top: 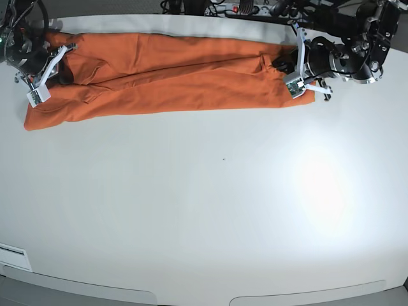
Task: Fold the T-shirt properly
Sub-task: 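Lower the folded edge onto the shirt and smooth it with both grippers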
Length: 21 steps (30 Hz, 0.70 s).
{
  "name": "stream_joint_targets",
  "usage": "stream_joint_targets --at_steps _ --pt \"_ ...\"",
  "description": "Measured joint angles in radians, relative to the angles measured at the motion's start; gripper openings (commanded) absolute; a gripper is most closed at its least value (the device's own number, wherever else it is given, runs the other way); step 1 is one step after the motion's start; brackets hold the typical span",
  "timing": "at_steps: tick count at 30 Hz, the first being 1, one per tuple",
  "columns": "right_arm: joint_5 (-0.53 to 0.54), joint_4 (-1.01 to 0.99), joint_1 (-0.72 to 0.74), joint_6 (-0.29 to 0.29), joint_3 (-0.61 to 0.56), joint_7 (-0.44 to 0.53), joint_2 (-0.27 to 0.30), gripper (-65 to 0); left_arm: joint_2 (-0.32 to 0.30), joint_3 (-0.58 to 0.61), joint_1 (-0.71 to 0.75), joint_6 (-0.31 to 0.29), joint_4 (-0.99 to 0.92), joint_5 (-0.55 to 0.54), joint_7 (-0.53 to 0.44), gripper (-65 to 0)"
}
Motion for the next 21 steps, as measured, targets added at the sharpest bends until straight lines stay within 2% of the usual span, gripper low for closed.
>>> stream_joint_targets --at_steps 3,6,10,21 --pt "-0.002 0.0 0.0 0.0 0.0 0.0 0.001 -65.0 0.01 0.0 -0.005 -0.01 -0.075 0.019 -0.131 -65.0" --pt "0.007 -0.037 0.001 0.0 0.0 0.034 0.002 -65.0 0.01 -0.004 -0.017 -0.029 -0.153 -0.013 -0.207 -65.0" --pt "-0.006 -0.125 0.012 0.012 0.002 0.127 0.001 -65.0 0.016 -0.004 -0.06 -0.051 -0.235 -0.052 -0.231 -65.0" --pt "-0.064 -0.175 0.145 0.003 -0.027 0.119 0.002 -65.0 0.018 0.002 -0.211 -0.06 -0.275 -0.024 -0.159 -65.0"
